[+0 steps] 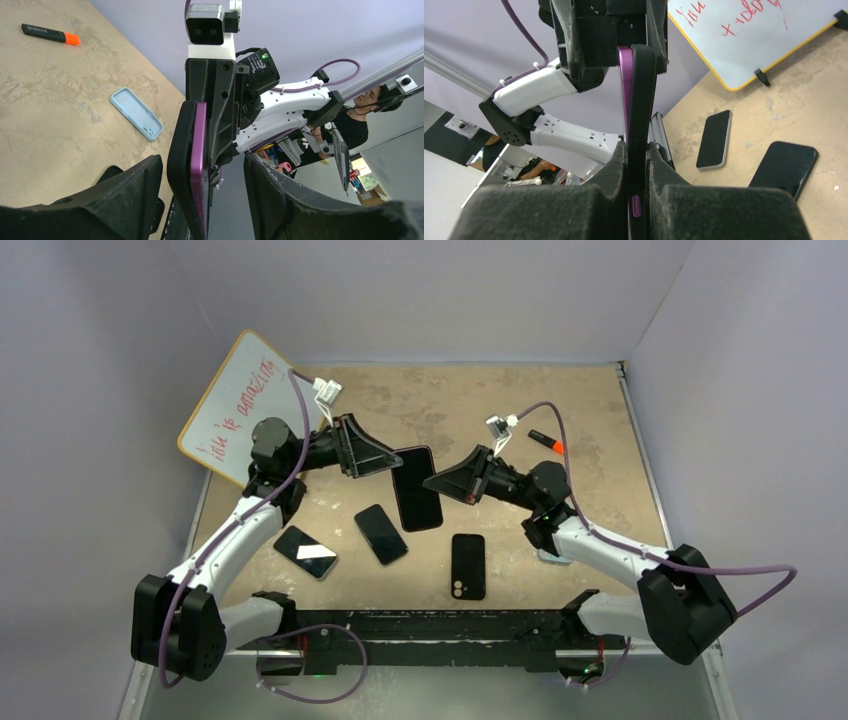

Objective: Put the phone into the phone case

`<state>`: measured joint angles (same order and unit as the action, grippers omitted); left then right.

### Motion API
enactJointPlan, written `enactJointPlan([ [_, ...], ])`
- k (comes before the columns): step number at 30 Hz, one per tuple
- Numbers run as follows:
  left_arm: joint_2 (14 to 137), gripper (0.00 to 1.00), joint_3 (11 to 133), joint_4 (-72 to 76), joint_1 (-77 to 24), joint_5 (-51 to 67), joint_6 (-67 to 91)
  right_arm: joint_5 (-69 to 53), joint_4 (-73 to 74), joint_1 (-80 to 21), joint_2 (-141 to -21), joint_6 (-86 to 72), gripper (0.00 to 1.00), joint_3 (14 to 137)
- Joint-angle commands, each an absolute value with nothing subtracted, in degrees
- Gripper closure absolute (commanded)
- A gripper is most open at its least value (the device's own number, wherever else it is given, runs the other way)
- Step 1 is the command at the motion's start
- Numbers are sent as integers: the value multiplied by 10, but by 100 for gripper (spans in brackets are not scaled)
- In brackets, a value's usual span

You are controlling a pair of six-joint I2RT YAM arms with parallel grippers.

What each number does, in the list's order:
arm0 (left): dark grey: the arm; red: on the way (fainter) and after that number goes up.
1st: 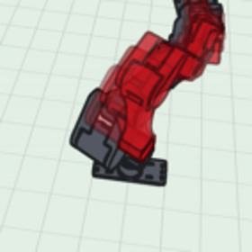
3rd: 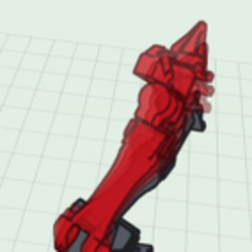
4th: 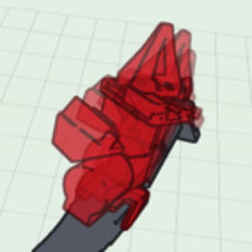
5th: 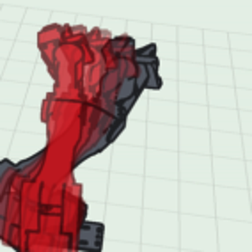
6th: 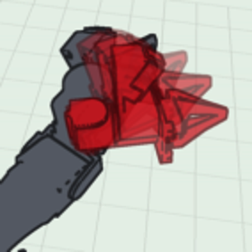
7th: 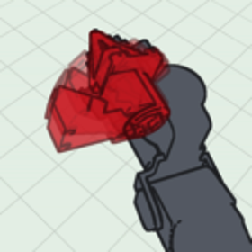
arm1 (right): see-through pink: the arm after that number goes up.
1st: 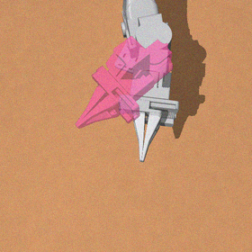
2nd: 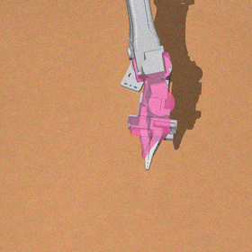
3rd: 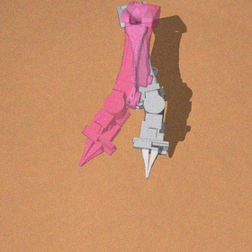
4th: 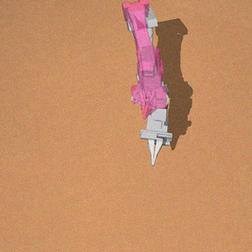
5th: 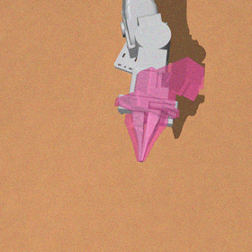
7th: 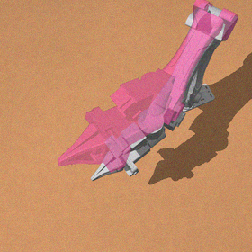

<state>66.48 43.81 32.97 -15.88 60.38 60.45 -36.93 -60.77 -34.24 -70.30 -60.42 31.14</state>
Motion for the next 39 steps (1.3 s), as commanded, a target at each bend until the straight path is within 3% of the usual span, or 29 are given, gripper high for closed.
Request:
enactJointPlan([
  [1,651,40,438,370,-160,589,616,-365,-694,-345,-710,-625,100,367],
  [4,650,63,444,350,-160,583,606,-370,-686,-345,-715,-620,100,372],
  [7,649,100,447,346,-161,581,593,-376,-644,-345,-706,-598,93,379],
  [11,639,100,473,229,-161,569,502,-375,-543,-346,-690,-561,69,397],
  [13,638,100,491,168,-161,556,449,-374,-547,-347,-695,-571,66,400],
  [15,641,100,501,147,-161,558,429,-377,-552,-348,-708,-586,71,406],
  [18,644,100,510,150,-161,576,431,-372,-565,-352,-711,-592,94,405],
  [19,642,98,513,150,-161,581,434,-366,-564,-352,-707,-589,100,403],
  [23,620,54,513,153,-161,587,453,-330,-527,-352,-671,-549,100,404],
  [26,600,36,478,189,-161,581,480,-302,-539,-352,-650,-554,100,394],
  [29,594,30,444,236,-161,584,512,-286,-580,-352,-644,-575,100,384],
  [39,613,30,404,317,-174,586,560,-271,-613,-352,-663,-592,100,381],
])
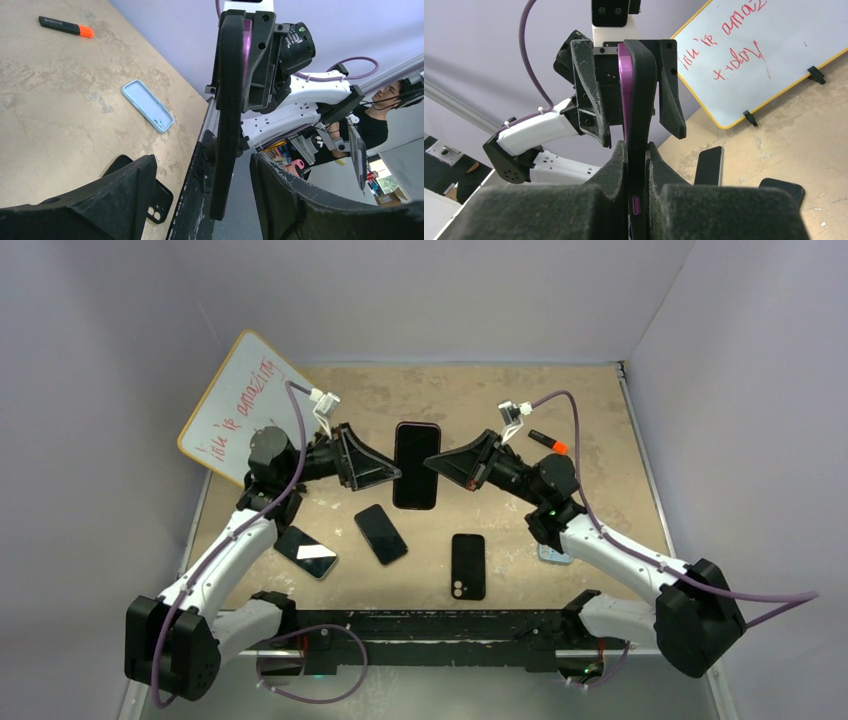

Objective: Put the phone into the phone case

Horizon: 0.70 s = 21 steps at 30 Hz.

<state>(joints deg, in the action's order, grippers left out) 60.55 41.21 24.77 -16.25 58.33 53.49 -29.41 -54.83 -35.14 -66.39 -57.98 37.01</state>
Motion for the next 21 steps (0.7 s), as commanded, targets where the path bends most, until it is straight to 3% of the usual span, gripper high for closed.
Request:
enactJointPlan([
  [1,616,30,400,325,-180,583,565,-271,-612,-352,-665,-592,100,380],
  [6,622,34,385,342,-222,537,564,-272,-655,-352,-679,-615,100,359],
  [9,627,56,381,359,-231,538,564,-274,-657,-352,-679,-615,100,352],
  [11,631,78,383,357,-231,543,557,-281,-650,-352,-674,-614,97,352],
  [12,633,89,387,350,-231,545,550,-285,-637,-352,-671,-611,94,354],
  [14,635,100,390,339,-231,547,536,-292,-605,-352,-662,-598,85,361],
  [16,635,100,392,338,-231,560,526,-296,-578,-352,-651,-589,67,367],
  [21,638,100,409,320,-231,614,492,-312,-526,-350,-626,-573,37,379],
])
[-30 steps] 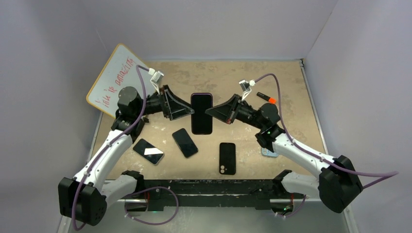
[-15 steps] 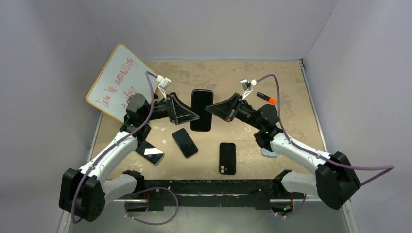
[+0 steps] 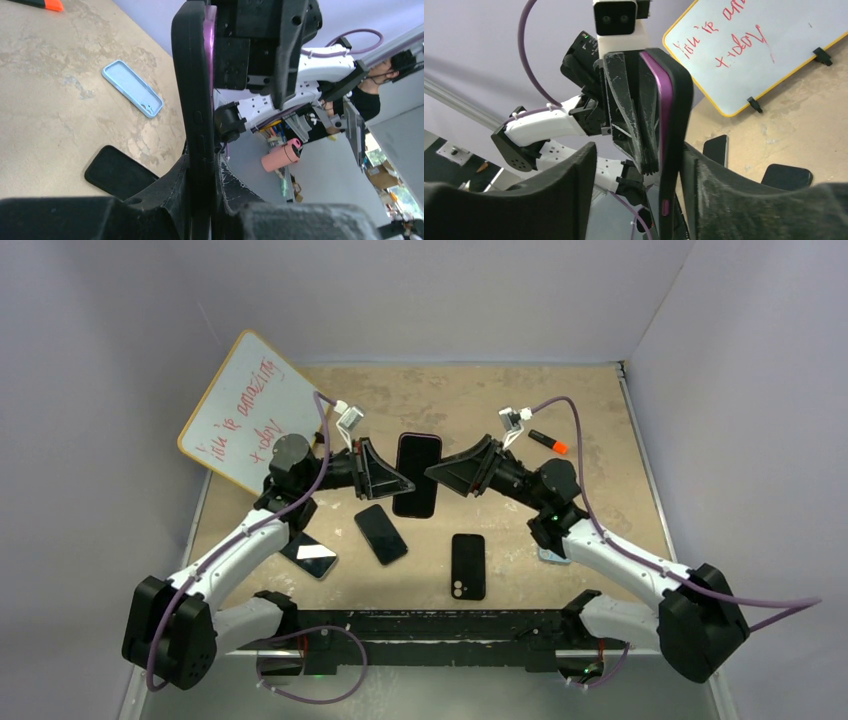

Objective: Put the phone into the phone case

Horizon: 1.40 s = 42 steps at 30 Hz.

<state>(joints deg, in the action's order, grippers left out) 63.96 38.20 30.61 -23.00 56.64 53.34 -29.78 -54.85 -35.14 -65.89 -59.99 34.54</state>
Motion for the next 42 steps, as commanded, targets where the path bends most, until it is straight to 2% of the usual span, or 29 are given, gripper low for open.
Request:
enactJointPlan([
  [1,637,100,415,302,-231,620,478,-314,-510,-350,-622,-563,34,386],
  [7,629,100,428,271,-231,655,442,-324,-420,-346,-619,-519,31,438],
  [13,628,100,448,166,-231,664,366,-336,-409,-344,-629,-513,37,463],
  [16,623,100,464,83,-231,622,316,-333,-403,-341,-631,-508,55,461],
  [20,638,100,492,-54,-231,539,251,-323,-419,-339,-624,-496,96,444],
  [21,642,100,497,-73,-231,523,242,-321,-418,-340,-622,-494,100,444],
  [27,658,100,516,-148,-231,442,214,-313,-325,-341,-608,-392,100,464],
  [30,668,100,509,-136,-231,462,247,-279,-285,-341,-593,-363,99,446],
  [31,668,100,501,-121,-231,476,256,-279,-274,-341,-590,-359,96,446],
  [33,655,100,478,-64,-231,501,300,-285,-263,-341,-584,-366,81,441],
  [37,611,100,410,142,-231,550,438,-340,-360,-341,-574,-438,58,378],
  [40,588,100,391,231,-231,555,484,-333,-366,-341,-569,-449,48,359],
  [42,584,100,394,242,-231,550,490,-342,-403,-341,-575,-477,46,342],
])
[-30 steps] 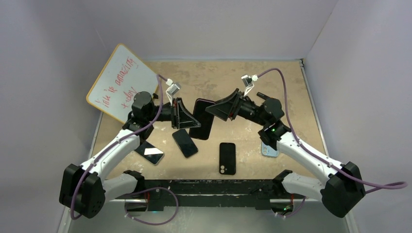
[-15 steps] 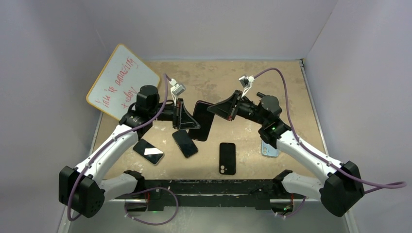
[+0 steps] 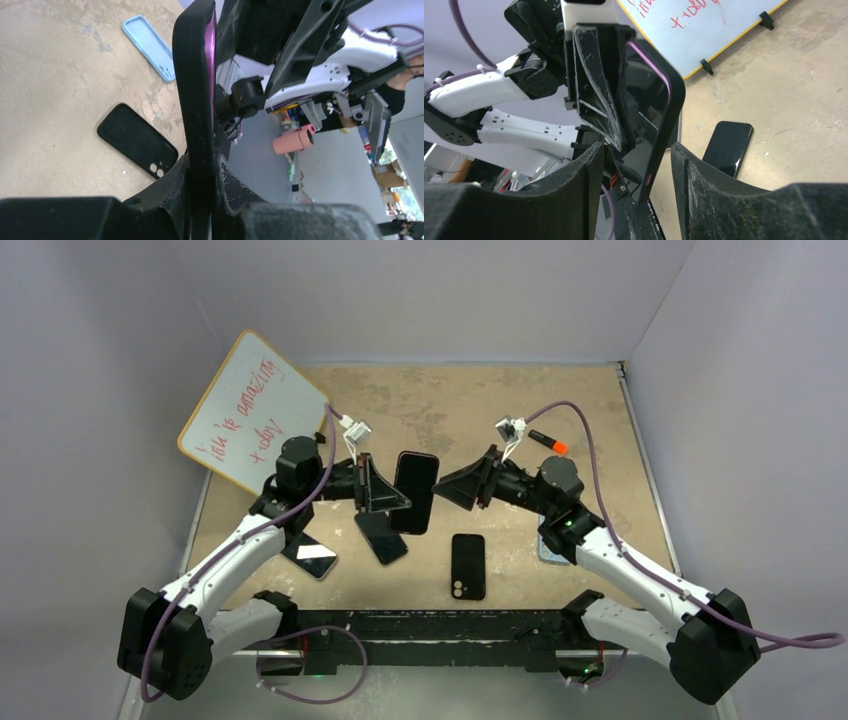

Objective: Put the phone into the phone case

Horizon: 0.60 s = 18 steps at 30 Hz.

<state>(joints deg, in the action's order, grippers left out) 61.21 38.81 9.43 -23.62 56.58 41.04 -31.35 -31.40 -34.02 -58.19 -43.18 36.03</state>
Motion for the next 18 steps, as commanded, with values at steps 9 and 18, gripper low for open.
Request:
enactJointPlan([
  [9,597,100,399,309,-231,545,507,-350,-467,-341,-597,-537,56,332],
  [18,597,100,385,331,-231,524,527,-347,-497,-341,-597,-553,83,321],
])
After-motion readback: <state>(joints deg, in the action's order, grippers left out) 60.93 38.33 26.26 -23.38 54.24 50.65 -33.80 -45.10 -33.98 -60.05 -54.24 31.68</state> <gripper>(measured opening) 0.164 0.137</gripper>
